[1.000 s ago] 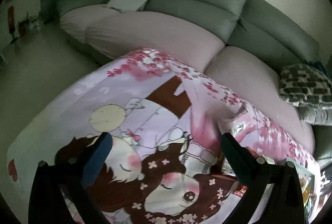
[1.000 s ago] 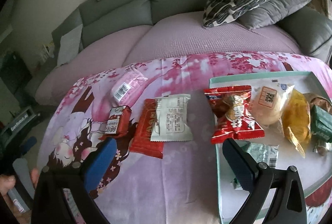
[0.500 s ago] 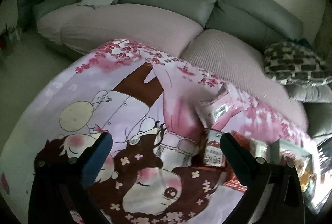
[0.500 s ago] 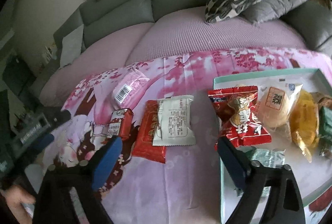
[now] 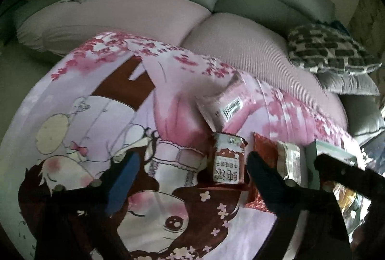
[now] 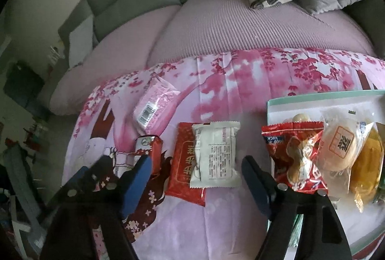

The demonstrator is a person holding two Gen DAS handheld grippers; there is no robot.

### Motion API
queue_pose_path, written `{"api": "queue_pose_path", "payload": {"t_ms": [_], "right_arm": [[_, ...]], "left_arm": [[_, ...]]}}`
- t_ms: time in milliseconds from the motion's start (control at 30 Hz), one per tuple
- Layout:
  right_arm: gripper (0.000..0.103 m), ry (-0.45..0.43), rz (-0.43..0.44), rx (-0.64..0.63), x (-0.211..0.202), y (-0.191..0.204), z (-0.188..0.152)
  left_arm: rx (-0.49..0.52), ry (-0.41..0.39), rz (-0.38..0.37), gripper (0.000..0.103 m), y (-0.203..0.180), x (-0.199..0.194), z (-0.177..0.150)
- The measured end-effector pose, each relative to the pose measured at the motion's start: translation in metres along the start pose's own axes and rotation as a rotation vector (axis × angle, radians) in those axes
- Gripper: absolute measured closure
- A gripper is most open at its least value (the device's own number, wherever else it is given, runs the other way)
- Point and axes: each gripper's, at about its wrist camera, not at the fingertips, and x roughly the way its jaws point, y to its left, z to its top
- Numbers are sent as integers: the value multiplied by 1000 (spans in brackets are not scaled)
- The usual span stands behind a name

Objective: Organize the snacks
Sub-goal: 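Grasp the brown-white biscuit pack with the left gripper while the right grasps the white square pack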

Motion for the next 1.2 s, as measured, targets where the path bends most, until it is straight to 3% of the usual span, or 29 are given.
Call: {"api": "queue_pose_path", "payload": {"t_ms": [300, 433, 667, 1067, 1200], "right_arm": [[31, 96, -59, -12, 36, -4, 6], [32, 111, -92, -31, 48, -2, 6], [38, 120, -134, -49, 57, -1, 9], [45, 142, -170, -79, 73, 6, 10], [46, 144, -169, -78, 74, 5, 9]], "left_arm": [[72, 54, 4, 14, -20, 22, -5], [93, 81, 9, 21, -24, 32, -7], [132, 102, 23, 25, -33, 45, -8], [164, 138, 0, 46, -40, 56, -9], [179, 140, -13, 61, -44, 56, -10]]}}
